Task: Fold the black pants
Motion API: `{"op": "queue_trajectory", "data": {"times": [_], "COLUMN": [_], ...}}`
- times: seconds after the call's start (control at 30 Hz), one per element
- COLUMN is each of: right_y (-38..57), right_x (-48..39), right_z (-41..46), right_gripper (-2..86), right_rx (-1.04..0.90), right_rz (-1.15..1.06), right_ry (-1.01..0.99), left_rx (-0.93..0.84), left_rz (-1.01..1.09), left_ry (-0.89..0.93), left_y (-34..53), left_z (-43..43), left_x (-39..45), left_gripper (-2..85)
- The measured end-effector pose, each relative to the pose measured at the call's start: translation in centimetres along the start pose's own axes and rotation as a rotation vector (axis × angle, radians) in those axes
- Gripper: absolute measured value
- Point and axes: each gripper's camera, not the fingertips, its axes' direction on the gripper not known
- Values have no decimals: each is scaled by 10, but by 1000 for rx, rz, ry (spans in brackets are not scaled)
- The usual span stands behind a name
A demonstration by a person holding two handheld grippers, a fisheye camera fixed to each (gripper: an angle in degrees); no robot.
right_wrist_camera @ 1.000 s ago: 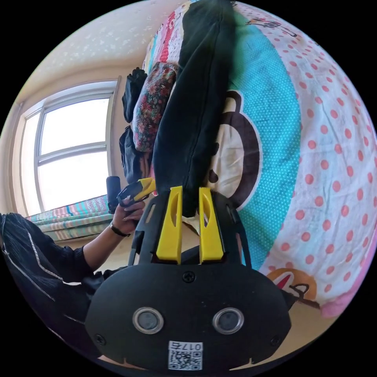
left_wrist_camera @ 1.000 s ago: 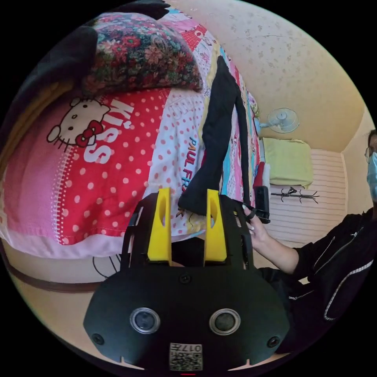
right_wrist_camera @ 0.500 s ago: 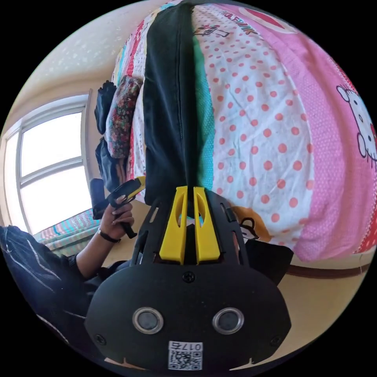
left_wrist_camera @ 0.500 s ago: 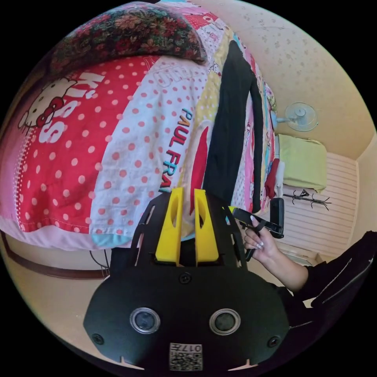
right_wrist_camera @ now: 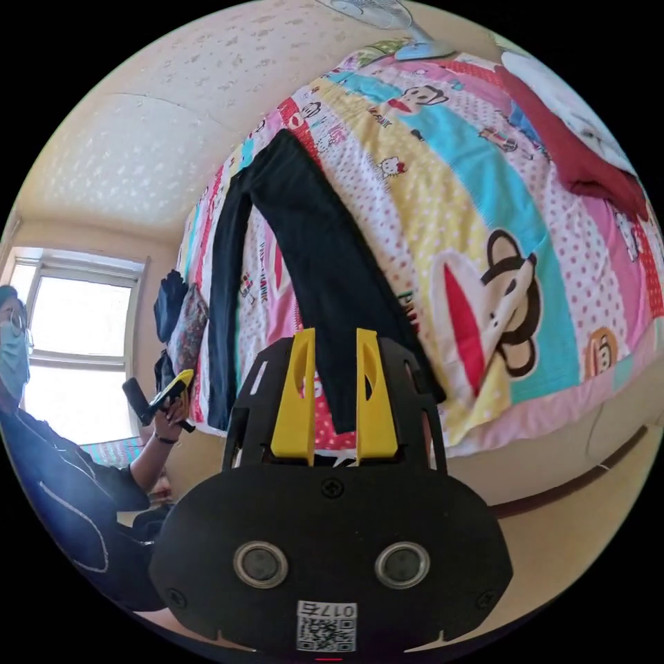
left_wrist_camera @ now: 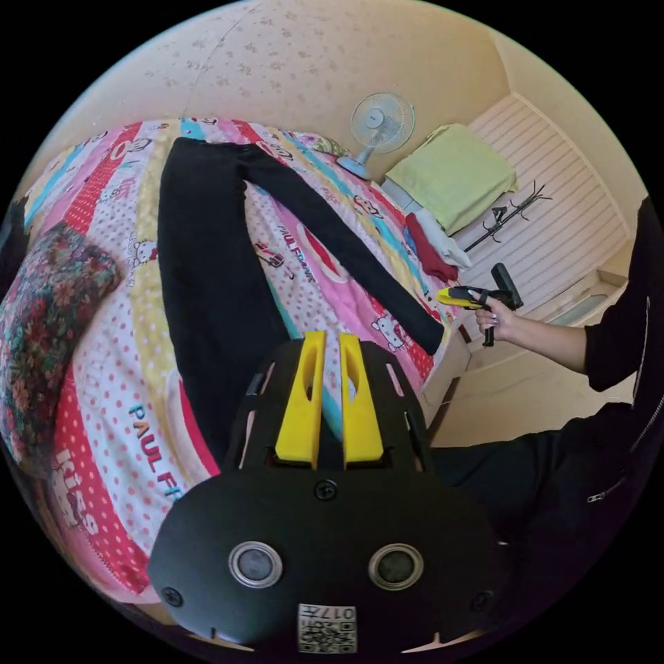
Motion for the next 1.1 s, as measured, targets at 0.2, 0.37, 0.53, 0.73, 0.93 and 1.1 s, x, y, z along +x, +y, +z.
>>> {"op": "queue_trajectory", "data": {"times": [0.2, 0.37, 0.53, 0.73, 0.93, 1.1], "right_y": [-28, -27, -23, -25, -36, -34], "right_x": [-9, 3, 13, 11, 27, 43], "right_z": [35, 69, 54, 49, 41, 24], "right_gripper": [101, 113, 116, 118, 121, 120], "right_rx": [-252, -346, -279, -282, -280, -220], "right_rz": [-234, -229, -240, -356, -296, -215], "right_ry": [191, 211, 121, 143, 90, 36], "left_rx": [-86, -282, -140, -138, -187, -216], "left_rz": [-16, -156, -296, -263, -374, -422], "left_ry": [4, -121, -64, -93, -88, -30], "left_y": [-81, -107, -101, -121, -139, -145], "left_z": [107, 199, 195, 181, 170, 147], "left_x": [101, 145, 136, 152, 145, 138], "left_gripper": [52, 56, 59, 69, 66, 51]}}
